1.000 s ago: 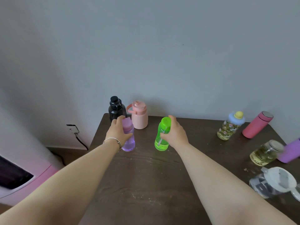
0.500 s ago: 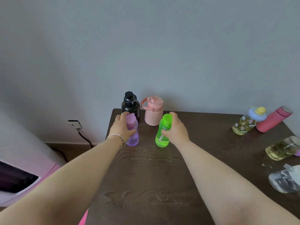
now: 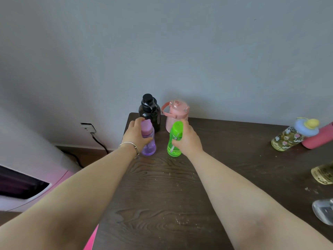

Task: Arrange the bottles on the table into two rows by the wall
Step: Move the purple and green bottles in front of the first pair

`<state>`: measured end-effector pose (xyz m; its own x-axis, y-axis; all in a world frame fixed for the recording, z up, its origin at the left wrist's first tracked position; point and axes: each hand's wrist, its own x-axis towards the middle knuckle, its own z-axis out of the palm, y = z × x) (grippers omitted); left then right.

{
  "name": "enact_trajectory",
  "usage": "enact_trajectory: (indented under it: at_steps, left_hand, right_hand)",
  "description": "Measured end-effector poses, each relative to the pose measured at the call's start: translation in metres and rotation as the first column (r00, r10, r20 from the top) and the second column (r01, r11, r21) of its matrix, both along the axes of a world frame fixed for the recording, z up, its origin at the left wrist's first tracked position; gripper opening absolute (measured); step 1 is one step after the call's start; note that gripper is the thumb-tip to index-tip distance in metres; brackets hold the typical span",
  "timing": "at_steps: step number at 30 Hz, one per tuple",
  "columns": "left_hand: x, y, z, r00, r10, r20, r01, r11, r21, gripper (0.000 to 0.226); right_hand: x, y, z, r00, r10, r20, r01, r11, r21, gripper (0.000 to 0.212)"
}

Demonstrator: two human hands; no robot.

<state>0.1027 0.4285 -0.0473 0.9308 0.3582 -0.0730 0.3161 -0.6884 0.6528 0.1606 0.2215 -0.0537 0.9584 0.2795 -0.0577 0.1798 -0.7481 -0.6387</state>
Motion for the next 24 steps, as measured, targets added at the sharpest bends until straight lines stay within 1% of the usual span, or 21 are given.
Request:
enact_trajectory:
  at_steps: [5, 10, 13, 17, 20, 24]
  left_hand:
    - [0.0, -0.002, -0.004, 1.0, -0.009, 0.014, 0.009, 1.0, -0.012, 0.081]
    - [0.0, -0.002, -0.005, 1.0, -0.025, 0.005, 0.025, 1.0, -0.004, 0.083]
    - [0.0, -0.003, -0.004, 1.0, -0.017, -0.011, 0.017, 1.0, -0.019, 0.089]
    - [-0.004, -0.003, -0.003, 0.999, -0.034, -0.034, 0.033, 0.999, -0.025, 0.096]
    - [-0.005, -0.004, -0.002, 0.997, -0.056, -0.048, 0.057, 0.998, 0.026, 0.097]
    - [-0.01, -0.006, 0.003, 0.989, -0.118, -0.087, 0.136, 0.96, 0.246, 0.091]
  right_hand:
    - [0.003, -0.002, -0.004, 1.0, 0.016, 0.012, -0.016, 1.0, -0.019, 0.09]
    - [-0.001, -0.002, -0.007, 0.999, 0.033, 0.016, -0.033, 0.999, -0.022, 0.094]
    - [-0.005, -0.003, -0.008, 1.0, 0.026, 0.005, -0.026, 1.0, 0.012, 0.099]
    - [-0.005, -0.005, -0.005, 0.999, 0.044, -0.001, -0.044, 0.999, -0.012, 0.101]
    - [-0.005, -0.009, 0.0, 0.997, 0.071, 0.006, -0.071, 0.995, -0.069, 0.105]
    - [-0.012, -0.019, 0.01, 0.994, 0.106, 0.04, -0.1, 0.985, -0.14, 0.114]
